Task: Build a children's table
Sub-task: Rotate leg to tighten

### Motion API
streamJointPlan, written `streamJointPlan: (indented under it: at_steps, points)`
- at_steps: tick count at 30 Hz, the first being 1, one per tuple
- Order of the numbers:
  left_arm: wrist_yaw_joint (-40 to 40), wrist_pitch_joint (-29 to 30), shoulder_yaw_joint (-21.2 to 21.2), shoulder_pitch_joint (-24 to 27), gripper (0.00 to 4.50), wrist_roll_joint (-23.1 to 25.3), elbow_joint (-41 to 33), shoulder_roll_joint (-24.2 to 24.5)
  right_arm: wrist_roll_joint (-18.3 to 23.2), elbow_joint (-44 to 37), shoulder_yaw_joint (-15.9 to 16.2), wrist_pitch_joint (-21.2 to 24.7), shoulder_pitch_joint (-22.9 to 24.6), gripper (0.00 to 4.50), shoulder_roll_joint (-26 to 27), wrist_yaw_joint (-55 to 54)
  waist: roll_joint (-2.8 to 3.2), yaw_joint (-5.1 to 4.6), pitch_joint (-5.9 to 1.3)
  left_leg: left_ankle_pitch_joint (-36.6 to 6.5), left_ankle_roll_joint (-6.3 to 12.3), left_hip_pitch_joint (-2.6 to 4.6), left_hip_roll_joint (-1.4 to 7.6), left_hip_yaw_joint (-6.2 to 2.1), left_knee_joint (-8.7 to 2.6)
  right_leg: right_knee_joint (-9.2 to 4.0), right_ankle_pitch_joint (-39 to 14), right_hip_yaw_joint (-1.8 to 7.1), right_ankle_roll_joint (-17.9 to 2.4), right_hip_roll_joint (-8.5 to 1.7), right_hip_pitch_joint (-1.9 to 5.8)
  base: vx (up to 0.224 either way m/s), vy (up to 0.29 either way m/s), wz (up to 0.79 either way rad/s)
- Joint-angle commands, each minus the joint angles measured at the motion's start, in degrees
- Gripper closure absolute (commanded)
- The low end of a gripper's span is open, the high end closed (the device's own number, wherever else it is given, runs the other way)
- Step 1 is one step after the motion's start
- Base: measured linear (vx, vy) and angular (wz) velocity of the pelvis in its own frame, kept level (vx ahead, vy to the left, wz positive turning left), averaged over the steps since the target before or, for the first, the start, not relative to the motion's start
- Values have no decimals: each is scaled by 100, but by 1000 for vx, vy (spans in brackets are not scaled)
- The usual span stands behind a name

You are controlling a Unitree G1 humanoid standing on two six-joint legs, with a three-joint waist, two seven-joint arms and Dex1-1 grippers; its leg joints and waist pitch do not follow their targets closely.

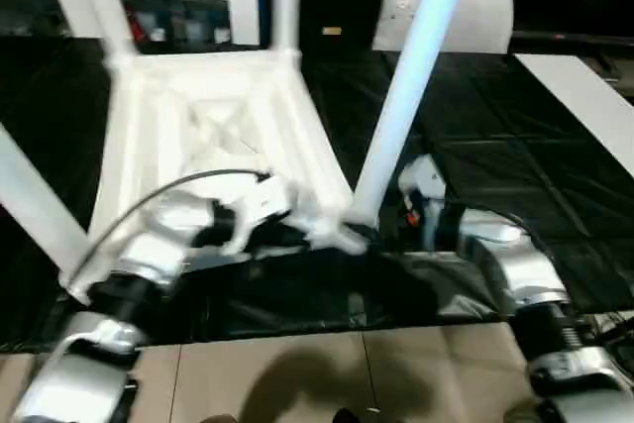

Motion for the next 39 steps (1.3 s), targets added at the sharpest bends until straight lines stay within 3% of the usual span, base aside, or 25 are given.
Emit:
streamJointPlan:
  at_steps: [1,3,5,7,10,11,13,16,18,27,34,37,38,39]
  points:
    - [-476,-223,-228,-27,450,-57,-24,-7,73,28,71,-149,-124,38,-168,441,-11,-8,-402,-530,649,-29,230,-2,-355,-315,-1562,352,-1039,-424,395,0,0,0]
    - [-670,-261,-265,-26,450,-104,-22,47,63,144,102,-286,-190,38,-189,586,-12,2,-396,-622,533,-24,231,-3,-360,-328,-1782,347,-967,-426,384,0,0,0]
    - [-1022,-326,-362,-11,450,-164,-49,148,132,329,167,-383,-303,38,-210,946,-53,10,-399,-670,499,-22,228,4,-353,-342,-1934,342,-914,-429,382,0,0,0]
    - [-1143,-387,-417,3,450,-161,-70,178,209,403,213,-302,-364,54,-218,1142,-31,39,-397,-611,488,-13,256,3,-360,-331,-1840,347,-934,-422,375,0,0,0]
    - [-1372,-445,-530,47,450,-147,-149,243,281,571,258,-234,-480,82,-190,1451,-46,88,-407,-547,477,-15,268,7,-359,-290,-1621,342,-1025,-418,377,0,0,0]
    - [-1433,-455,-563,58,450,-138,-158,254,306,591,271,-186,-503,82,-177,1536,-94,95,-401,-563,466,-20,268,16,-356,-295,-1642,342,-1005,-415,375,0,0,0]
    - [-1483,-487,-598,63,450,-125,-154,261,331,625,281,-156,-533,105,-155,1628,-75,119,-410,-552,432,-15,271,12,-353,-280,-1641,341,-1003,-423,376,0,0,0]
    - [-1503,-578,-630,36,450,-94,-101,240,355,762,348,-133,-598,122,-116,1839,-104,127,-411,-576,395,-27,260,9,-351,-294,-1785,337,-938,-429,382,0,0,0]
    - [-1501,-628,-630,-7,450,-75,-36,219,366,839,395,-140,-626,158,-107,1946,-102,139,-410,-571,376,-26,262,9,-347,-302,-1854,339,-886,-428,376,0,0,0]
    - [-1462,-702,-642,-69,450,-48,87,237,442,811,431,-24,-568,228,-76,2157,-97,201,-410,-548,308,-25,251,11,-340,-284,-1842,347,-873,-420,376,0,0,0]
    - [-1012,-376,-419,-52,450,-158,62,78,644,403,310,423,-271,240,14,1861,-88,226,-411,-518,274,-20,255,5,-347,-285,-1800,343,-841,-412,380,0,0,0]
    - [-437,-177,-271,-62,450,-111,20,-64,509,146,241,642,-66,240,205,1074,-79,210,-378,-790,191,3,237,-5,-360,-366,-2307,336,-687,-419,355,0,0,0]
    - [-294,-28,-229,-55,450,-115,-26,-106,385,117,229,595,-15,240,284,736,-46,205,-365,-883,156,12,231,-14,-367,-389,-2494,331,-631,-427,350,0,0,0]
    - [105,281,-86,-44,450,-172,-145,-272,161,73,177,614,75,240,528,-38,-52,152,-339,-1158,40,38,195,-36,-370,-492,-3197,292,-366,-436,326,0,0,0]
